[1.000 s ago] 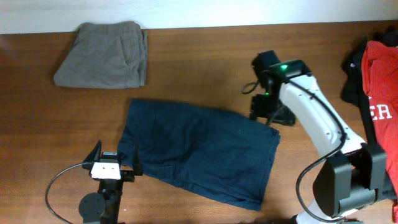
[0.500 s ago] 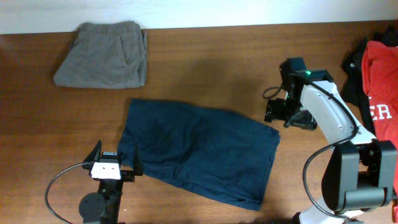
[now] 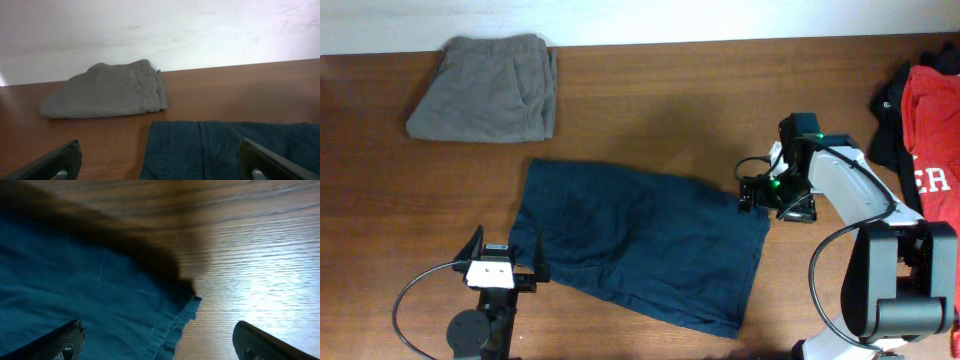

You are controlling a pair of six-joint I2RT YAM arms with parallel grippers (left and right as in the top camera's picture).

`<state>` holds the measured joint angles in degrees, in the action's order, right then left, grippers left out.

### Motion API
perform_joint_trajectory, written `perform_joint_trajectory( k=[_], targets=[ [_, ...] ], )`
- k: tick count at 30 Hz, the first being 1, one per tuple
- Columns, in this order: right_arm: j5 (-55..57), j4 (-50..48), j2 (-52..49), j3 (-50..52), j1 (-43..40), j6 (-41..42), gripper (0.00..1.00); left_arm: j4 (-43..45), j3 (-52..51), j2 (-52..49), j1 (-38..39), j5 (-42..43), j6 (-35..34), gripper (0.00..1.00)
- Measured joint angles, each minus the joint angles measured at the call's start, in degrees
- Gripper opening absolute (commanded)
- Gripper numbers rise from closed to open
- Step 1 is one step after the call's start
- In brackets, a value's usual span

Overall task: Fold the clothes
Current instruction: 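Release the pants and move the right gripper to their right edge, then grasp the pants' right edge and drag it right to flatten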

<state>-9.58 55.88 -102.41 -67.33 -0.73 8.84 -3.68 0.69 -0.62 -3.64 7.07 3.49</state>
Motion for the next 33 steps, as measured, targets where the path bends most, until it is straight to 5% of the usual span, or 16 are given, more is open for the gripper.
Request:
perform_joint_trajectory(
  k=[26, 33],
  targets=[
    [-0.24, -9.64, 0.0, 7.43, 0.0, -0.48, 1.0, 0.0, 0.0, 0.0, 0.0, 0.0, 0.0, 0.99],
    [-0.17, -10.86, 0.15, 8.28, 0.0, -0.48, 0.88, 0.0, 0.0, 0.0, 0.0, 0.0, 0.0, 0.99]
  ],
)
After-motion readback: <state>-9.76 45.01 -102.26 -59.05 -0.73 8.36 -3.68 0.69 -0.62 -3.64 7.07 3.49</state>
